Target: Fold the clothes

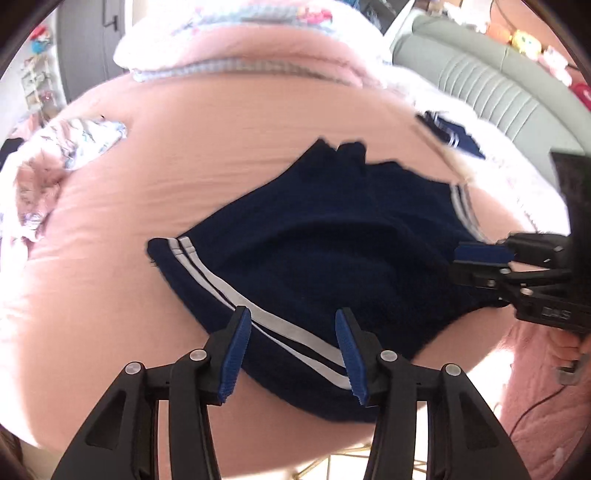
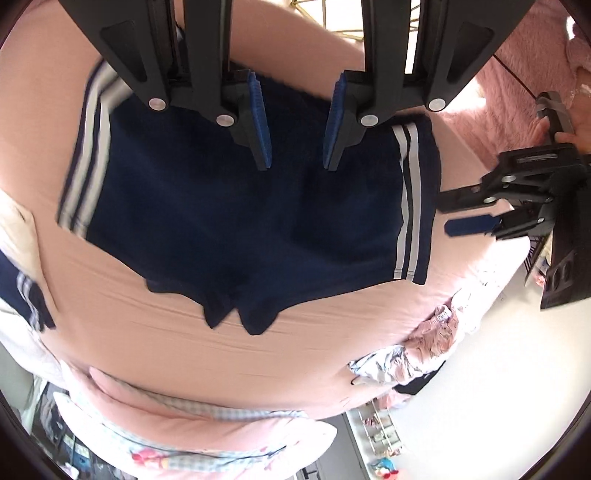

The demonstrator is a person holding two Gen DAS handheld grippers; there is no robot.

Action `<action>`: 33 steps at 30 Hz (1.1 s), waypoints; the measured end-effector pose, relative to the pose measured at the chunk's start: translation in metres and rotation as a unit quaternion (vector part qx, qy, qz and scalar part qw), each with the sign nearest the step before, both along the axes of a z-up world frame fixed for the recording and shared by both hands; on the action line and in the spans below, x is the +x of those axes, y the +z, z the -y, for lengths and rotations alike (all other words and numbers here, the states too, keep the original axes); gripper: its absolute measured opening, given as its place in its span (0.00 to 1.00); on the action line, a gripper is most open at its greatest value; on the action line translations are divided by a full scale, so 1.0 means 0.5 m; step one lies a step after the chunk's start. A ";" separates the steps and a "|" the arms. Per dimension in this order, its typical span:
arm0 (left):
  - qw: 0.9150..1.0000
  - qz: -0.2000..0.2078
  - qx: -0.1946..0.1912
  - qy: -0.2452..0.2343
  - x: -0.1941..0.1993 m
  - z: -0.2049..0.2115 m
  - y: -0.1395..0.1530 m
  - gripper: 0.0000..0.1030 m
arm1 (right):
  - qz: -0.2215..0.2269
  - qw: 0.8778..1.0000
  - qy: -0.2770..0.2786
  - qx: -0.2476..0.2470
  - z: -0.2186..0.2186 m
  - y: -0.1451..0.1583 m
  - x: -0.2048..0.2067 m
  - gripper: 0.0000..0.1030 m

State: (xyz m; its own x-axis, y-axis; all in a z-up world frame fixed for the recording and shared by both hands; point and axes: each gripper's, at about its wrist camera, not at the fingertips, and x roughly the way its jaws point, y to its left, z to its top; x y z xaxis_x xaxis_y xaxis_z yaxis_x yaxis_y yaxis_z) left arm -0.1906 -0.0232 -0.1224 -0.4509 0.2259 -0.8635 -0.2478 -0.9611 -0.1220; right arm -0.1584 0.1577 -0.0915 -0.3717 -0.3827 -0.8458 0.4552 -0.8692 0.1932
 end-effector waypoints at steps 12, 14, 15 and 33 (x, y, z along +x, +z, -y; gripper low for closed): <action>0.996 0.087 -0.001 0.009 0.034 0.062 -0.056 0.43 | 0.037 0.992 0.082 0.084 0.108 -0.108 -0.001 0.29; 0.998 0.058 -0.004 0.002 0.035 0.052 -0.033 0.43 | 0.043 0.991 0.095 0.080 0.099 -0.100 0.001 0.29; 0.999 0.041 -0.004 -0.004 0.034 0.041 -0.022 0.43 | 0.039 0.993 0.090 0.071 0.094 -0.093 -0.003 0.29; 0.999 0.041 0.009 -0.013 -0.066 0.044 0.012 0.43 | 0.028 0.999 0.041 -0.001 0.051 -0.076 -0.107 0.29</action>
State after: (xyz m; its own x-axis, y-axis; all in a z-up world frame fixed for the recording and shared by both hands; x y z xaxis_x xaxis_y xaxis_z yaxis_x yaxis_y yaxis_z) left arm -0.2235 -0.0454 -0.1164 -0.3734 0.2519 -0.8928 -0.2607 -0.9521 -0.1596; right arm -0.2120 0.1320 -0.1294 -0.2911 -0.4111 -0.8639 0.5129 -0.8293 0.2218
